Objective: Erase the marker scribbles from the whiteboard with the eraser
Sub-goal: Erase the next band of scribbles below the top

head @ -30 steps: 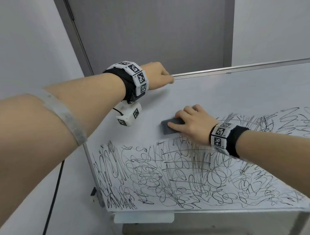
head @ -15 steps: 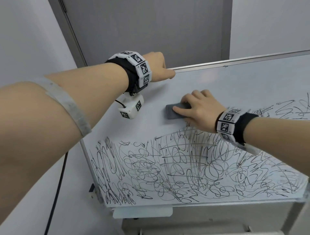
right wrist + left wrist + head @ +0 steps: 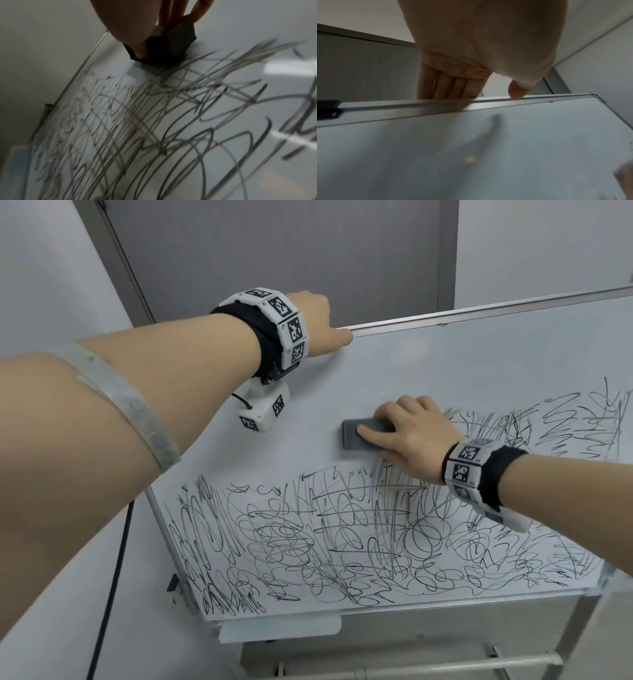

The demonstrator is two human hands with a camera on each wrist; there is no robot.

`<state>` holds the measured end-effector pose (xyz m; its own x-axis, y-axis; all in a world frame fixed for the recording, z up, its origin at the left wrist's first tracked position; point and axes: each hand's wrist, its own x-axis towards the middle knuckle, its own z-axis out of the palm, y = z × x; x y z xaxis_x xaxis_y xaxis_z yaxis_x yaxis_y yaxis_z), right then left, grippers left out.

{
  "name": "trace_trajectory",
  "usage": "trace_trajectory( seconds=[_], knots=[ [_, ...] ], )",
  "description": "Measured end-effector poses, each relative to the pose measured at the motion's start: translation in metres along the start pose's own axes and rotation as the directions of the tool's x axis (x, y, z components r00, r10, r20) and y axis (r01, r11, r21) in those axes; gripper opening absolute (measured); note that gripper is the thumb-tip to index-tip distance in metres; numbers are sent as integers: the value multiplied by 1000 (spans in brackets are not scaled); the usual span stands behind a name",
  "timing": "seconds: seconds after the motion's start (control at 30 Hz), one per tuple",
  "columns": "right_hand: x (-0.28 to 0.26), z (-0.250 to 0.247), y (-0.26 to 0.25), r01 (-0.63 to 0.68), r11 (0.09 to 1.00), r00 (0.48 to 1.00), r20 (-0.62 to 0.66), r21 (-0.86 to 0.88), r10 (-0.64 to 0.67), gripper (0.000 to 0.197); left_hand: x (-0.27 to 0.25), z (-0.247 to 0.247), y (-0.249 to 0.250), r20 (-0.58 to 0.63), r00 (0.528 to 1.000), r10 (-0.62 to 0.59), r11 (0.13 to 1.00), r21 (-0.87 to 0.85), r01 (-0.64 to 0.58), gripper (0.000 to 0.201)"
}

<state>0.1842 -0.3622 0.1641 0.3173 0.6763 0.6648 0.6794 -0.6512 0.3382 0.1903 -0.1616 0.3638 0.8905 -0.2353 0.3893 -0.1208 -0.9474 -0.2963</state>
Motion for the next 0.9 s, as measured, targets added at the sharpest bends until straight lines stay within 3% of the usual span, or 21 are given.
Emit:
trace_trajectory(
  seconds=[0.1, 0.2, 0.3, 0.4, 0.57, 0.77, 0.83, 0.9],
  knots=[
    [-22, 13, -7, 97, 995, 991, 100, -21, -94, 46, 6, -8, 12, 28, 999, -42, 998, 45, 41, 59],
    [-17, 0, 8, 13, 1000, 999, 52, -6, -13, 44, 18, -16, 20, 91, 991, -95, 996, 9, 94, 60],
    [-7, -15, 22, -102, 994, 994, -47, 23, 103, 41, 28, -16, 40, 104, 994, 15, 997, -83, -6, 55],
    [-20, -5, 16, -87, 995, 994, -60, 41, 89, 40, 32, -5, 68, 79, 990, 116, 985, -140, -104, 55],
    [-55, 19, 7, -13, 1000, 997, 72, 9, 12, 44, 46, 8, 78, 41, 992, 116, 988, -104, -111, 54],
    [-47, -5, 47, -207, 978, 971, -118, 12, 207, 43, 48, 19, 72, -11, 994, 111, 990, -83, -112, 55],
    [-58, -1, 44, -195, 980, 974, -109, 22, 197, 41, 46, 18, 73, -10, 994, 108, 991, -79, -108, 55],
    [-73, 9, 34, -104, 995, 994, -23, 10, 104, 40, 45, 17, 76, 1, 993, 114, 992, -58, -114, 56]
  ],
)
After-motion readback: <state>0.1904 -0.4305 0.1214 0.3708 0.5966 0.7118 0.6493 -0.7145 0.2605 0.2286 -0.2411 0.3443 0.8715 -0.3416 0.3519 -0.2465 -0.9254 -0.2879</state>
